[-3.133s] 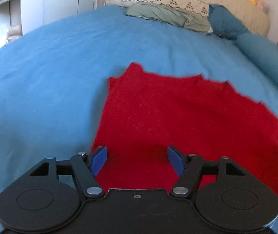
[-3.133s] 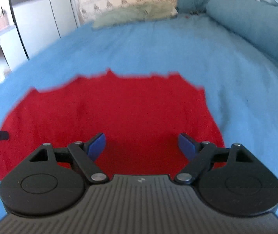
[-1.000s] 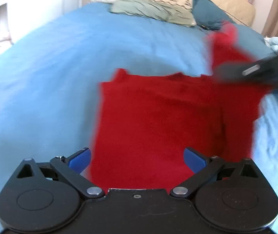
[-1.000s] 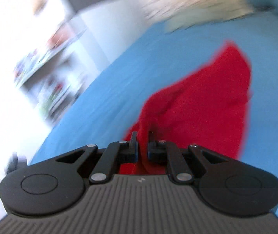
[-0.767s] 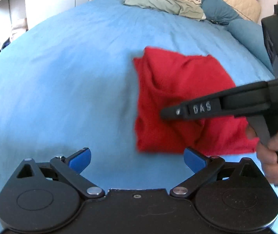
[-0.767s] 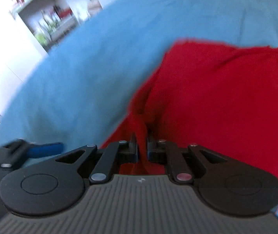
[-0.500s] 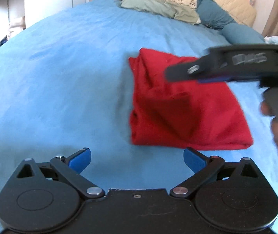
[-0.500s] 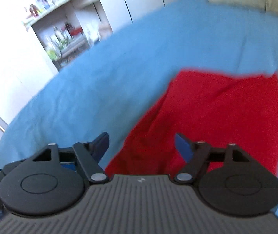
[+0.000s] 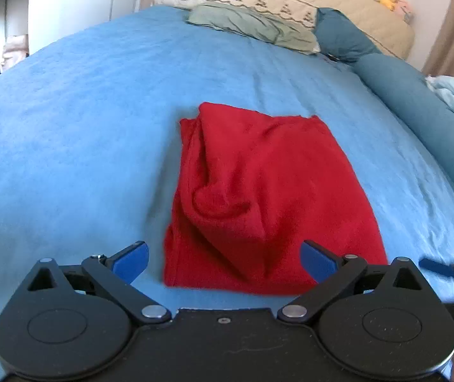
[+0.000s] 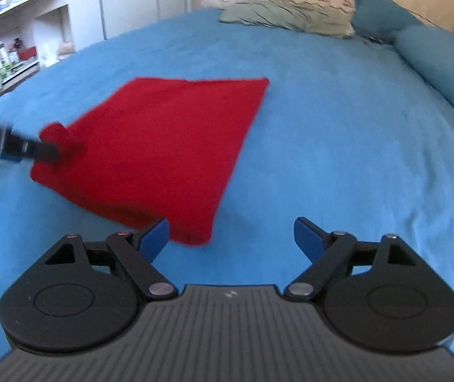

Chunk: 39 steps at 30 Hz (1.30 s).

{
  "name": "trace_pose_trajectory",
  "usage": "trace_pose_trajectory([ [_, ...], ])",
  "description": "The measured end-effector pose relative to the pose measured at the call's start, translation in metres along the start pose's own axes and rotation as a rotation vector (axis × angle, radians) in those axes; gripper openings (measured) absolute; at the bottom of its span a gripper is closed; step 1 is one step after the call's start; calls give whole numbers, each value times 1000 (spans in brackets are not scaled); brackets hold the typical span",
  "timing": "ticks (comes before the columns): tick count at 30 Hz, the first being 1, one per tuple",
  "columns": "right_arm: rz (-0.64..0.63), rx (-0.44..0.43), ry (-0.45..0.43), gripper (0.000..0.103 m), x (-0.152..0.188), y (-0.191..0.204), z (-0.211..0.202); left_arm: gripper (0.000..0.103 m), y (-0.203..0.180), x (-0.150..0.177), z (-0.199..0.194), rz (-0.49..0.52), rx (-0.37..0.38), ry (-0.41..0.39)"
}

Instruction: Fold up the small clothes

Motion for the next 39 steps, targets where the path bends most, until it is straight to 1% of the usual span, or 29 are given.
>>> trace_pose_trajectory([
  [2, 0, 24, 14, 100, 11, 2, 5, 102, 2, -3, 7, -22, -14, -3],
  [3, -1, 32, 18, 98, 12, 2, 7, 102, 2, -3, 12, -34, -21, -2],
  [5, 12, 56, 14, 98, 12, 7, 12, 102, 8, -3, 15, -47, -43, -5],
  [6, 25, 73, -1, 98, 11, 7, 9, 102, 11, -2, 14, -43, -65, -9],
  [8, 72, 101, -35, 98, 7, -3, 3, 101, 25, -1, 13, -42, -133, -17],
  [10, 95, 121, -32, 98, 8, -7, 2, 101, 42, 3, 12, -54, -170, 3],
  [12, 89, 130, -9, 98, 12, -11, 3, 99, 55, 13, 14, -55, -168, 47],
  [13, 88, 139, 5, 98, 15, -12, 4, 99, 58, 19, 15, -38, -158, 59],
  [14, 90, 159, 19, 98, 20, -15, 7, 99, 57, 23, 13, -2, -158, 52],
  [15, 105, 161, 18, 98, 23, -18, 6, 99, 53, 26, 11, 33, -162, 47],
  [17, 135, 145, 11, 98, 24, -24, 3, 99, 48, 29, 9, 60, -173, 55],
  [20, 126, 137, 6, 98, 17, -26, 0, 99, 43, 29, 8, 76, -183, 69],
  [22, 117, 120, -6, 98, 9, -28, -2, 98, 44, 23, 4, 52, -184, 77],
  [23, 113, 109, -14, 98, 4, -27, -6, 96, 45, 20, -1, 33, -179, 71],
  [25, 119, 55, -28, 98, -9, -30, -13, 97, 42, 9, -20, 21, -159, 19],
  [26, 122, 32, -34, 101, -17, -31, -15, 98, 38, 1, -28, 27, -150, -7],
  [27, 129, 4, -34, 103, -26, -32, -18, 101, 34, -6, -34, 33, -142, -25],
  [29, 149, -49, -26, 103, -45, -32, -21, 103, 27, -25, -43, 32, -114, -53],
  [30, 147, -74, -21, 103, -56, -31, -20, 103, 24, -34, -44, 23, -85, -62],
  [31, 139, -81, -25, 103, -64, -28, -19, 103, 21, -42, -43, 12, -60, -65],
  [33, 123, -94, -18, 103, -81, -24, -17, 103, 18, -58, -36, -12, -26, -35],
  [35, 156, -127, -4, 103, -97, -25, -10, 103, 14, -75, -28, -16, -14, -17],
  [37, 203, -138, -4, 103, -114, -30, -2, 103, 9, -90, -25, -28, 20, -42],
  [38, 221, -145, 9, 103, -121, -32, 5, 103, 8, -97, -20, -30, 39, -47],
  [39, 237, -148, 27, 103, -126, -35, 13, 103, 6, -101, -12, -30, 43, -35],
])
Point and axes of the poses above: each gripper's, at about its wrist camera, not at the fingertips, and z roughly the way its jaws point, y to its left, x to its underside, the point moved 2 cm from there along z, roughly the way its jaws point, and after that the axes turned 11 degrees about -y, right-handed, at the moved point
